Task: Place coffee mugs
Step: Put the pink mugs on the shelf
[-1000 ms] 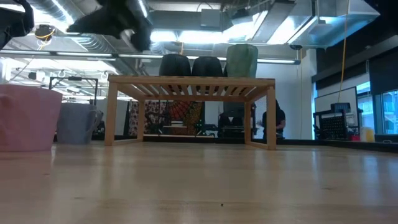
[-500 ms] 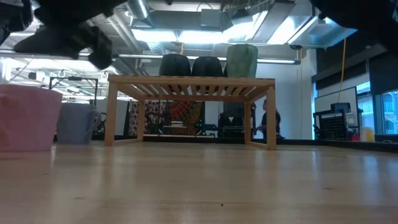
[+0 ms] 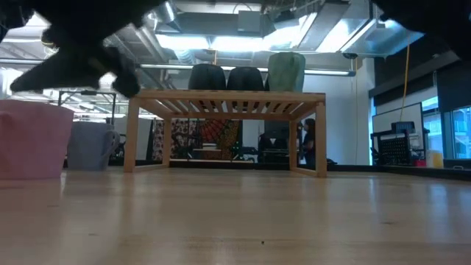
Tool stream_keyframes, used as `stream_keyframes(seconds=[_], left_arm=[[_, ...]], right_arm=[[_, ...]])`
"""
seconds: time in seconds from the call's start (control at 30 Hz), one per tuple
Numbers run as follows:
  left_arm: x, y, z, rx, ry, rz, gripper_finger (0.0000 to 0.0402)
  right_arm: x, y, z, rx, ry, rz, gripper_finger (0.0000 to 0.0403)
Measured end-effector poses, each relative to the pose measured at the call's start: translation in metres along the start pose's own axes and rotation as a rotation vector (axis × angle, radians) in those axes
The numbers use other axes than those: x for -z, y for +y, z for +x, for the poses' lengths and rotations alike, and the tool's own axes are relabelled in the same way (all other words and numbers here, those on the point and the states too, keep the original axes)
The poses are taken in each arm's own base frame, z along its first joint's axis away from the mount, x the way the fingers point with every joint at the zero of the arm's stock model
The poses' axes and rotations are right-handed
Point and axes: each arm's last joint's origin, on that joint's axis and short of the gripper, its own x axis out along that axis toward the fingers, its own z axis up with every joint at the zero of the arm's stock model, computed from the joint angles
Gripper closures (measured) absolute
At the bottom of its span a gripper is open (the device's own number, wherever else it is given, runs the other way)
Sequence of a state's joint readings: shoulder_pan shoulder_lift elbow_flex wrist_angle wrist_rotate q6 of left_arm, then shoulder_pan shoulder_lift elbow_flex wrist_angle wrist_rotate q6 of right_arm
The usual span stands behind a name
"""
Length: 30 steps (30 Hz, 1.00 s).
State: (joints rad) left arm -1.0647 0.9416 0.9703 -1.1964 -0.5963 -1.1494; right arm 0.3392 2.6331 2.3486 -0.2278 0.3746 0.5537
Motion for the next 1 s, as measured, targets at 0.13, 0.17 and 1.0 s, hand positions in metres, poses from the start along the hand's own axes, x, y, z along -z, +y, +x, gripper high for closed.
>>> stream_keyframes(seconds=[0.13,0.17,1.0], left_arm=[[0.002,0.018,0.003,-0.143,0.146,-0.153,0.0286],[0.003,0.023,0.003,-0.183,0.184,-0.182,0.0279],[0.003,0.087,0.074,-0.437,0.381,-0.491,0.0254]], right_arm=[[-0.005,0.011,-0.02,0.047,0.033,-0.11,0.0168],[-0.007,0.015,-0.026,0.061,0.026,-0.137,0.0169],[0.005,0.024,-0.054,0.146,0.193,-0.294,0.0169]])
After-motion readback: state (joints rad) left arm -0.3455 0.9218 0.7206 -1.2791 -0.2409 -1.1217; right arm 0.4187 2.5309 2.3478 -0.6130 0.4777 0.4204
